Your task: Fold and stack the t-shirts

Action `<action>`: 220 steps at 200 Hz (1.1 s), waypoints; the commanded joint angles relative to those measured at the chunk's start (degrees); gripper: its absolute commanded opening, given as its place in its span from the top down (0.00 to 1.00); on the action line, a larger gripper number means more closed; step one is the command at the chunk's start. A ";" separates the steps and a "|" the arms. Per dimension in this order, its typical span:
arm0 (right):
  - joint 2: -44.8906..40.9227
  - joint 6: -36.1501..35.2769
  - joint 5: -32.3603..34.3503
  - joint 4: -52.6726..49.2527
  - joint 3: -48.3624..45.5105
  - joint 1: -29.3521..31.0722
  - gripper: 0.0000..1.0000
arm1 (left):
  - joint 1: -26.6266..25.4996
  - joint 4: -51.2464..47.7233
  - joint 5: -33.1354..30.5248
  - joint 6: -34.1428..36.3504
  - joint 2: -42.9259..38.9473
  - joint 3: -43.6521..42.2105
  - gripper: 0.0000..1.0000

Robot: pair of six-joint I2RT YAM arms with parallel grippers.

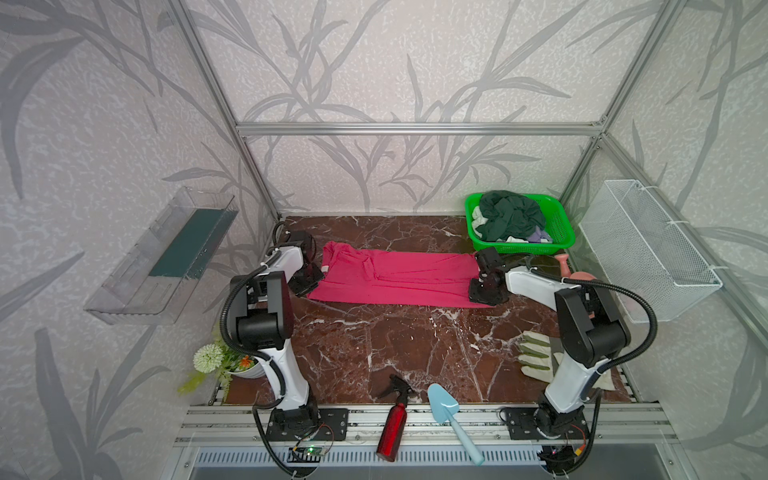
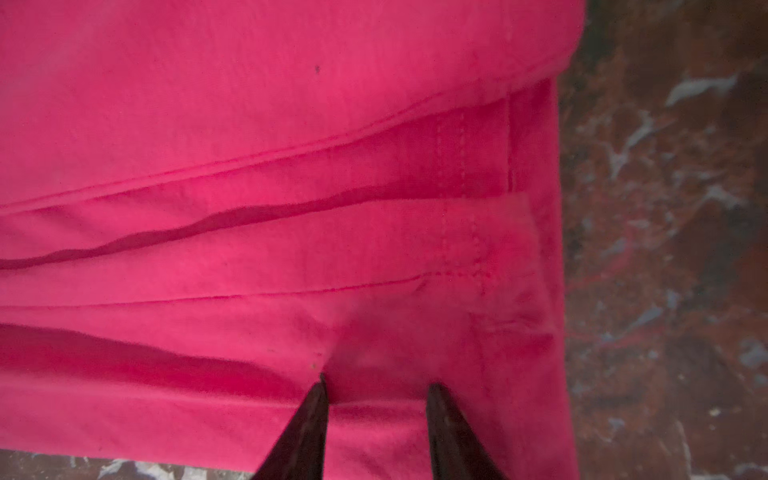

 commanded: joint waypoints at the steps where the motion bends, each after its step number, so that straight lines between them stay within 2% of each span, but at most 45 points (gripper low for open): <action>1: -0.34 0.80 0.31 -3.79 -3.24 0.06 0.58 | 0.54 -1.99 -1.38 -1.91 5.24 5.24 1.00; 47: -1.58 2.89 -2.02 -2.43 -6.36 3.24 0.58 | 0.45 -4.48 -0.71 -2.11 12.09 14.56 1.00; 65: -1.77 5.82 -3.91 -1.03 -7.12 6.01 0.58 | 0.54 -6.29 -1.69 -1.85 14.32 18.19 1.00; 101: -3.88 13.35 -2.90 -2.06 -7.00 12.92 0.59 | 0.96 -8.61 -5.12 -1.31 14.21 21.26 1.00; 144: -9.04 15.77 -2.80 -3.35 -6.80 16.00 0.59 | 2.05 -7.47 -8.70 -2.68 5.20 12.32 1.00; 162: -11.21 14.43 -0.36 -6.49 -4.98 15.91 0.59 | 2.14 -6.45 -10.26 -5.32 1.10 7.08 0.88; 181: -12.25 11.96 1.58 -9.58 -1.88 15.61 0.59 | 2.04 -4.44 -9.23 -6.67 -1.95 3.11 0.81; 220: -10.22 7.19 5.10 -11.76 3.56 14.15 0.58 | 0.94 -1.84 -7.78 -6.77 -5.56 -0.01 0.76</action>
